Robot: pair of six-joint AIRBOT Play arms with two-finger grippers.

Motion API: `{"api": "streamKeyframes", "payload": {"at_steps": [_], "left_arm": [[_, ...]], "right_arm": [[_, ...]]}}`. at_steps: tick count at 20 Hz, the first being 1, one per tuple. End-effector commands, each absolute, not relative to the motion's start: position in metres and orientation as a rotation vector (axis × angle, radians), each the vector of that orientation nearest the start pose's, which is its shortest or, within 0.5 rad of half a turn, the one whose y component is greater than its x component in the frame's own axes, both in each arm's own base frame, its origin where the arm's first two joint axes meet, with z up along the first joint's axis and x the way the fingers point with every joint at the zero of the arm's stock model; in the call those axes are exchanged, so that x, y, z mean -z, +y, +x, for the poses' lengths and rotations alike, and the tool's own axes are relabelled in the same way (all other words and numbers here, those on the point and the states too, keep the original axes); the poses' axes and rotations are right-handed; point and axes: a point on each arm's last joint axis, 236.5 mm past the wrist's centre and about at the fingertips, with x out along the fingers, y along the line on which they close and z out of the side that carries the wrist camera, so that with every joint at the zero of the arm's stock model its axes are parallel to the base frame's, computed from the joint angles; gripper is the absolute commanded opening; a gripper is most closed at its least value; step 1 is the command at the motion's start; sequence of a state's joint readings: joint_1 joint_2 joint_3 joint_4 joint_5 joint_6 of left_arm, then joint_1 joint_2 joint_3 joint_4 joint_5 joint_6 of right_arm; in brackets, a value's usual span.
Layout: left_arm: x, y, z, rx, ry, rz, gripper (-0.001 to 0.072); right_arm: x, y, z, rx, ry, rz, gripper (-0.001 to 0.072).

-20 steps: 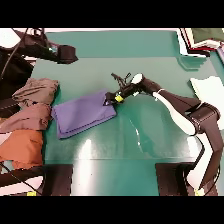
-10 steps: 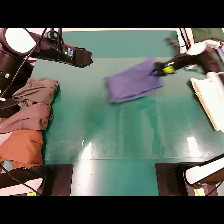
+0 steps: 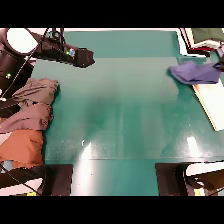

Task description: Fold the shirts.

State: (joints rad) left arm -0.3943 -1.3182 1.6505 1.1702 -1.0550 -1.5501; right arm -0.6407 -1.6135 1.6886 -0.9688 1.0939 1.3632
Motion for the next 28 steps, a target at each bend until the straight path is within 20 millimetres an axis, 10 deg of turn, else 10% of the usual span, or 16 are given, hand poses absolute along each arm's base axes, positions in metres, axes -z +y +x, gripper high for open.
{"api": "streamKeyframes", "payload": {"at_steps": [1, 11, 25, 28], "left_arm": [[-0.221, -0.26, 0.415, 0.638, 0.772, -0.168, 0.0023], [-0.221, -0.26, 0.415, 0.636, 0.773, -0.17, 0.0024], [-0.221, -0.26, 0.414, 0.648, 0.765, -0.14, 0.0024], [-0.22, -0.26, 0.414, 0.649, 0.765, -0.137, 0.0024]], "right_arm": [[-0.123, -0.257, 0.488, 0.21, 0.656, 0.659, 0.0018], [-0.242, -0.256, 0.493, 0.157, 0.495, 0.465, 0.0018], [-0.161, -0.28, 0.381, 0.345, 1.054, 0.299, 0.0032], [-0.156, -0.281, 0.367, 0.348, 1.094, 0.329, 0.0465]]}}
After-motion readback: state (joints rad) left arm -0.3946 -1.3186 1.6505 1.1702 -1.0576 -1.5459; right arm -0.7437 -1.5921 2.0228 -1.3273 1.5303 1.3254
